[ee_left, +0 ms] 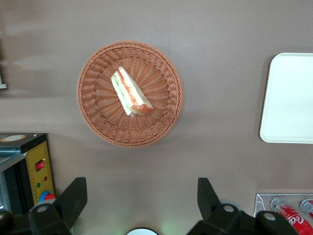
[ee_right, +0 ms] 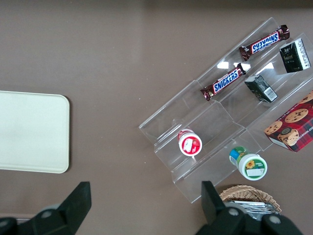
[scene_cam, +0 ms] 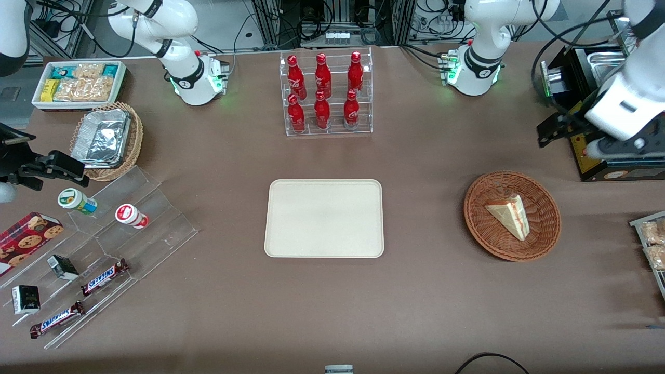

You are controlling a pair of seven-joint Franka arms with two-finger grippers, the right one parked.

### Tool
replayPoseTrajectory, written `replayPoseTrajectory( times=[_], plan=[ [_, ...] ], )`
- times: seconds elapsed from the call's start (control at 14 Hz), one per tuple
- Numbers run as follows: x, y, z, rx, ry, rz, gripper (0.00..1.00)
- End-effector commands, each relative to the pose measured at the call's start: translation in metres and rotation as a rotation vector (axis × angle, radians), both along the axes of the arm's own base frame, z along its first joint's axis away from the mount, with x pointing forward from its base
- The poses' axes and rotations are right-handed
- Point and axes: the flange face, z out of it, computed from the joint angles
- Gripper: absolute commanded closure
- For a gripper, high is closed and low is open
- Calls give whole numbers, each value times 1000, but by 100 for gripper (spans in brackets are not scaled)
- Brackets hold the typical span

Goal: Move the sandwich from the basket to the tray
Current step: 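Move the open left gripper down over the sandwich in the wicker basket, then lower the left gripper around the wrapped sandwich and close it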

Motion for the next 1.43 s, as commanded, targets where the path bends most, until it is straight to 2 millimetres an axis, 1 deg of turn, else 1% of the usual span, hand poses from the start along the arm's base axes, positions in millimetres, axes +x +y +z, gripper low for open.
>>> replayPoseTrajectory(
  times=[0.0, 0.14, 0.29, 0.43, 0.5, 0.64, 0.86, 0.93, 1.07, 1.14, 1.21, 1.29, 1.36],
  plan=[
    [20, 2, -29, -9, 28, 26, 0],
    [26, 11, -55, 8, 57, 170, 0],
    [35, 14, -82, 21, 62, 264, 0],
    [37, 20, -113, 50, 62, 392, 0],
    [36, 22, -128, 48, 50, 411, 0],
    [35, 27, -168, 52, 47, 463, 0],
    [33, 36, -223, 43, 0, 598, 0],
    [31, 35, -240, 45, -9, 625, 0],
    [26, 38, -257, 37, -37, 660, 0],
    [26, 50, -267, 41, -41, 687, 0],
    [22, 55, -279, 45, -36, 695, 0],
    [18, 56, -285, 45, -39, 692, 0],
    [14, 65, -286, 60, -40, 693, 0]
  ],
)
